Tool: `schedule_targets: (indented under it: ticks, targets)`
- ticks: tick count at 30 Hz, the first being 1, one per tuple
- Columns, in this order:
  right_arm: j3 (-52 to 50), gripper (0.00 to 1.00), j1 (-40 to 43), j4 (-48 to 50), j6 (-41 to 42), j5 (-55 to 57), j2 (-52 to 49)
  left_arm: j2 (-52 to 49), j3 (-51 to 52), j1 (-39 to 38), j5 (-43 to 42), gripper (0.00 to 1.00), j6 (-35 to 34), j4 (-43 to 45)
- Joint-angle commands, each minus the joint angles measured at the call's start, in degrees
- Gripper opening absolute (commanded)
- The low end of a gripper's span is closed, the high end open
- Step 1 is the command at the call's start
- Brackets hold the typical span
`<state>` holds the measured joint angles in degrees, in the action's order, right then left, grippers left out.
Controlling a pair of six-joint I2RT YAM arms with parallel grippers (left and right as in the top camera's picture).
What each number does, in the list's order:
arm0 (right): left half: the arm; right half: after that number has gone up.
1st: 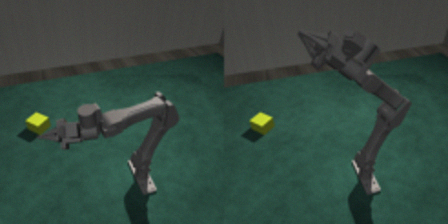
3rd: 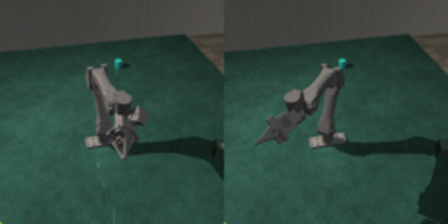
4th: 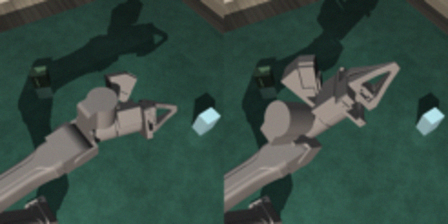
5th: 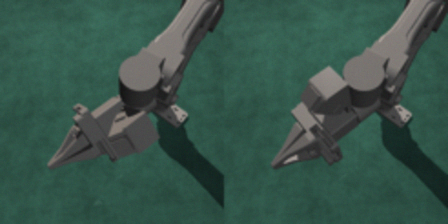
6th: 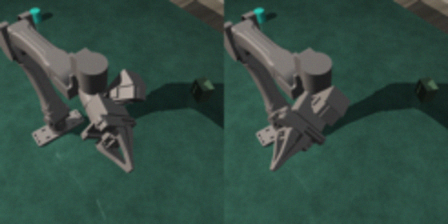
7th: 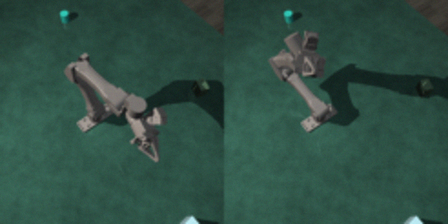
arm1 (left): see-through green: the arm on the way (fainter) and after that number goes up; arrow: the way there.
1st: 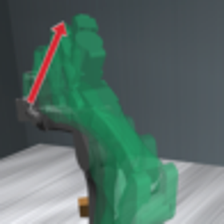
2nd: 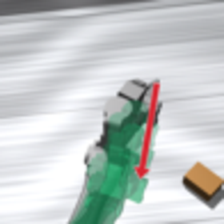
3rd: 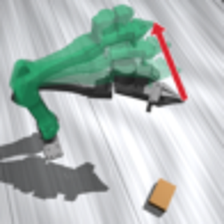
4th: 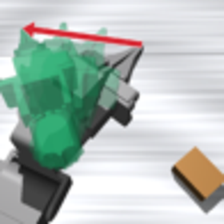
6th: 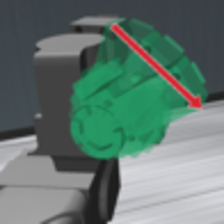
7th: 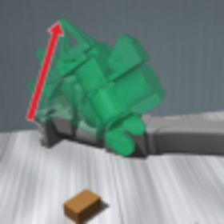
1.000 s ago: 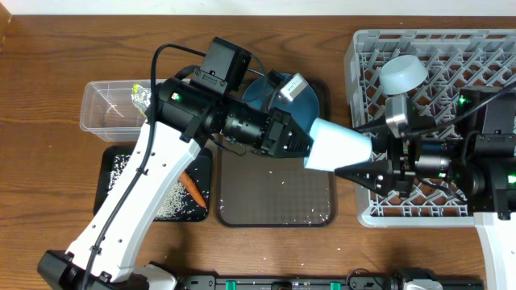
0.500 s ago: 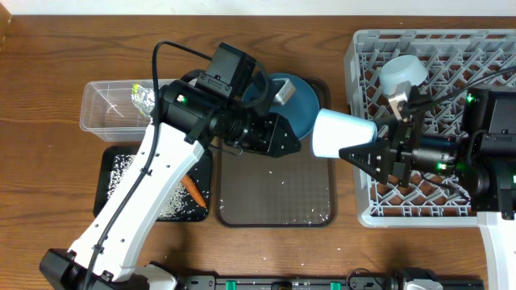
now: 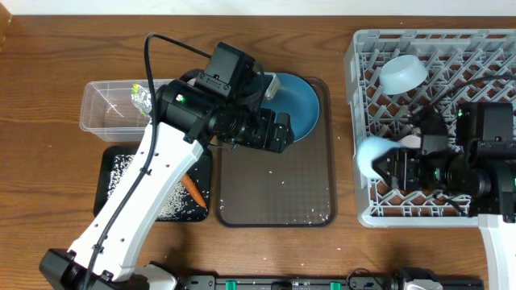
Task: Sort waste into correct bins and load items into the dishwasher rack
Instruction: 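Take the light-blue cup with the right gripper and release the left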
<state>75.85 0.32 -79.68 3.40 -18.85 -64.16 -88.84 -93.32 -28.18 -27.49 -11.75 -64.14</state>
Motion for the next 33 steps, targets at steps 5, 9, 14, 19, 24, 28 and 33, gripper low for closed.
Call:
schedule_targets:
  ticks: [5,9,14,19,24,28,33]
  targets:
    - [1.1,0.37,0.2,-6.2,7.4,20.0,0.8,-0.2,0.3,0.2,1.5,0.92,0.3,-0.1]
    - [0.9,0.37,0.2,-9.4,7.7,21.7,0.8,-0.2,0.3,0.2,1.5,0.96,0.3,-0.1]
    - [-0.7,0.37,0.2,-9.6,7.8,21.9,0.8,-0.2,0.3,0.2,1.4,0.97,0.3,-0.1]
    - [-5.1,0.37,0.2,-6.1,8.4,21.8,0.8,-0.2,0.3,0.2,1.4,0.97,0.3,-0.1]
    - [-10.2,0.37,0.1,-1.7,8.3,20.3,0.5,-0.2,0.3,0.2,1.5,0.98,0.3,-0.1]
    - [-10.9,0.37,0.1,-0.7,8.3,20.1,-0.4,-0.2,0.3,0.2,1.4,0.98,0.3,-0.1]
    - [-10.9,0.37,0.1,-0.4,8.3,20.1,-1.0,-0.2,0.3,0.2,1.4,0.98,0.3,-0.1]
